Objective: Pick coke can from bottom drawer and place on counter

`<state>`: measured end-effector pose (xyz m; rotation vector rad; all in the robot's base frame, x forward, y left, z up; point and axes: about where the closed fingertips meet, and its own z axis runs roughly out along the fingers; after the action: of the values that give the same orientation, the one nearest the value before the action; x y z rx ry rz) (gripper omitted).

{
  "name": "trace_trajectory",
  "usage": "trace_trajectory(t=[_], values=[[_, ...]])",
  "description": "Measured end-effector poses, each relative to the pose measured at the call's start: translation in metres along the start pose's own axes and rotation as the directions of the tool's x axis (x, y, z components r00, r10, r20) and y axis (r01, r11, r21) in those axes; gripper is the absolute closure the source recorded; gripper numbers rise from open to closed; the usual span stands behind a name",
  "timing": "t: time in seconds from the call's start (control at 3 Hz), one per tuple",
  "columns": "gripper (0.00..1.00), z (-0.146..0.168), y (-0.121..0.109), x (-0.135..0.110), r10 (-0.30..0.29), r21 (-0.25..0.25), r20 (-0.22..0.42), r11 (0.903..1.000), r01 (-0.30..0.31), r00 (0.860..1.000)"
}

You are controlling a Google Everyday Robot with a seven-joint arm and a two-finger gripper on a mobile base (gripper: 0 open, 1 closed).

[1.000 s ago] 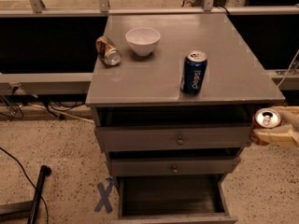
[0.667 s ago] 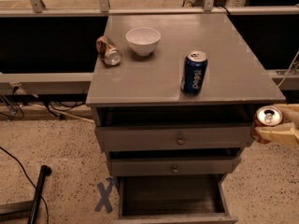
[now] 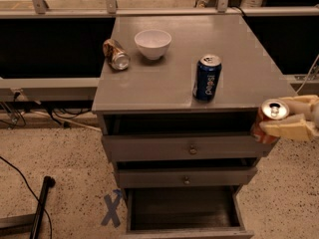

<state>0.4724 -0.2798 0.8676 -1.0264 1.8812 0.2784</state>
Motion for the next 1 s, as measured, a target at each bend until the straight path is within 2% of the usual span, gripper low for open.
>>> trace_trajectory(t=[0.33,0.67,1.0], values=[[1.0,0.006,0.027,-0.046,0.049,-0.138,-0.017,0.9891,-0.051,0.999],[1.0,0.01,0.031,-0.072,0.081,-0.2,-0.051,0.9756,-0.09,0.995],[1.0,0.015,0.006,-0.09,0.118,-0.209,-0.041,0.97,-0.124,0.992]])
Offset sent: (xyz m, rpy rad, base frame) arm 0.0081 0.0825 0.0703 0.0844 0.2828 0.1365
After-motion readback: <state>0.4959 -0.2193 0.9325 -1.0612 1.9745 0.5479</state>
